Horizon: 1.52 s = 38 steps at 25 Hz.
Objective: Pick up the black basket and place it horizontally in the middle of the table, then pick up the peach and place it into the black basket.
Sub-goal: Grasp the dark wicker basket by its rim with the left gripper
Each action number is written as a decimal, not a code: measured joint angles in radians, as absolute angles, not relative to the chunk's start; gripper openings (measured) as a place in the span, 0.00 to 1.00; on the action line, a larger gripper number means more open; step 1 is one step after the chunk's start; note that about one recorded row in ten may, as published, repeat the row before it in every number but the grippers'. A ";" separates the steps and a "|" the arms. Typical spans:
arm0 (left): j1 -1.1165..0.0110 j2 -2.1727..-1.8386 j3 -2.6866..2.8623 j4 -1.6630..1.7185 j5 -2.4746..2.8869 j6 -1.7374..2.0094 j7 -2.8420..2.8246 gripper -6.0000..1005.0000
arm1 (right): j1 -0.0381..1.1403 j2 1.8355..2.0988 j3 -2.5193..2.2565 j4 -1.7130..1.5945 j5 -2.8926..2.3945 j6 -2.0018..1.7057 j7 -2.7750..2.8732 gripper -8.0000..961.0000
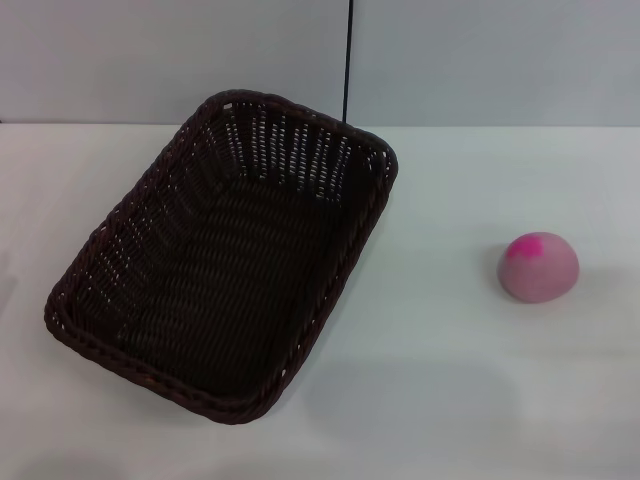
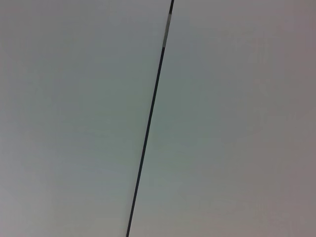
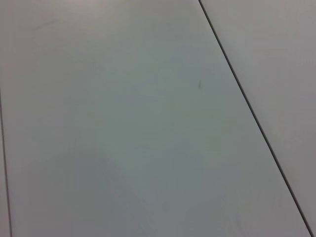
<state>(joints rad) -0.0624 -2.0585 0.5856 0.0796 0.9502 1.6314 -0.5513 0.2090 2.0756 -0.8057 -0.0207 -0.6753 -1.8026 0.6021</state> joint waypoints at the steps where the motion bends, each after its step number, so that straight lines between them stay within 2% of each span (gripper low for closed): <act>1: -0.064 -2.059 0.585 0.080 0.950 1.634 -0.551 0.80 | 0.209 2.076 -0.806 -0.021 -0.675 -1.803 0.602 0.87; 17: -0.050 -2.048 0.617 0.204 0.977 1.609 -0.669 0.79 | 0.199 2.071 -0.807 -0.022 -0.680 -1.769 0.663 0.86; 19: -0.039 -2.016 0.626 0.439 1.152 1.524 -0.910 0.78 | 0.200 2.071 -0.810 -0.023 -0.681 -1.763 0.663 0.86; 22: -0.040 -2.006 0.625 0.511 1.213 1.507 -0.994 0.78 | 0.200 2.069 -0.815 -0.036 -0.683 -1.766 0.665 0.86; 23: -0.051 -1.985 0.625 0.725 1.386 1.498 -1.225 0.78 | 0.197 2.069 -0.818 -0.044 -0.687 -1.770 0.666 0.86; 26: -0.061 -1.981 0.625 0.825 1.463 1.500 -1.325 0.78 | 0.181 2.068 -0.819 -0.067 -0.712 -1.783 0.678 0.86; 27: -0.077 -1.979 0.626 0.953 1.567 1.509 -1.439 0.78 | 0.176 2.068 -0.817 -0.075 -0.720 -1.785 0.683 0.86; 29: -0.165 -1.987 0.626 1.237 1.878 1.595 -1.726 0.77 | 0.170 2.067 -0.815 -0.084 -0.724 -1.785 0.691 0.86; 30: -0.165 -1.987 0.626 1.237 1.878 1.595 -1.726 0.77 | 0.166 2.062 -0.816 -0.092 -0.728 -1.792 0.704 0.86; 31: -0.225 -2.002 0.627 1.346 2.044 1.644 -1.840 0.77 | 0.166 2.062 -0.816 -0.092 -0.728 -1.792 0.704 0.86; 33: -0.225 -2.002 0.627 1.346 2.044 1.644 -1.840 0.77 | 0.162 2.057 -0.819 -0.106 -0.736 -1.799 0.727 0.86; 34: -0.270 -2.018 0.627 1.396 2.151 1.688 -1.905 0.77 | 0.160 2.055 -0.818 -0.114 -0.744 -1.801 0.739 0.86; 35: -0.356 -2.055 0.629 1.465 2.303 1.739 -1.961 0.77 | 0.159 2.054 -0.817 -0.119 -0.749 -1.801 0.745 0.86; 38: -0.390 -2.062 0.669 1.476 2.319 1.743 -2.017 0.77 | 0.158 2.053 -0.813 -0.123 -0.756 -1.801 0.751 0.86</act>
<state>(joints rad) -0.3903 -2.0618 0.6691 1.4763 2.3191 1.7429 -2.0169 0.1580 2.0527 -0.8128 -0.1228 -0.7555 -1.8012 0.7507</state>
